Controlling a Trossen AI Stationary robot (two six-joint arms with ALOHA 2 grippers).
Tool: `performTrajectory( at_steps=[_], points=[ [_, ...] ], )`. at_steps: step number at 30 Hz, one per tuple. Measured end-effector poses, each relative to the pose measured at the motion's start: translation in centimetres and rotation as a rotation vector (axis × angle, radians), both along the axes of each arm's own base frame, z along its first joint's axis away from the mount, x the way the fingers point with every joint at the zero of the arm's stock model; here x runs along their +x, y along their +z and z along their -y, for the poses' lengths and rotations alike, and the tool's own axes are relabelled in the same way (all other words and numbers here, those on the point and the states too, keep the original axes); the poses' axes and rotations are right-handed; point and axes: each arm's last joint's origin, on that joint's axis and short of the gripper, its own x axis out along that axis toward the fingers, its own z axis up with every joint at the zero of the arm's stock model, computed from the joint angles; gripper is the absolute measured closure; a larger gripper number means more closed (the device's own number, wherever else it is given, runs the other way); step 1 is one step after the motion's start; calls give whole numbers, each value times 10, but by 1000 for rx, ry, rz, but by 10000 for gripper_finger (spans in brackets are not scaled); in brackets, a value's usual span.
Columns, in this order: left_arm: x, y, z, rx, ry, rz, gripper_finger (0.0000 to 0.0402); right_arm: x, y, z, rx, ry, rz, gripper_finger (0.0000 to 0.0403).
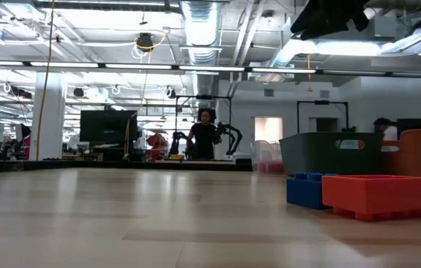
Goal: Sort blocks
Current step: Put the 8 stud blue game piece into the right transparent bin
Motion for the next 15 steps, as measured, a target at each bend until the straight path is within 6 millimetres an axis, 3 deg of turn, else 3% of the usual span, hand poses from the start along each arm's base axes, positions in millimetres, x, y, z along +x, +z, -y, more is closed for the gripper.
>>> performTrajectory(
  at_steps=[6, 13, 15],
  points=[
    [2, -10, 3, 3, -59, -24, 158, 0, 0, 0, 0, 1, -1, 212],
    [3, -8, 2, -3, -98, -8, 269, 0, 0, 0, -4, 3, -6, 212],
    [4, -5, 0, -7, -107, -3, 275, 0, 0, 0, -4, 3, -6, 212]
  ],
)
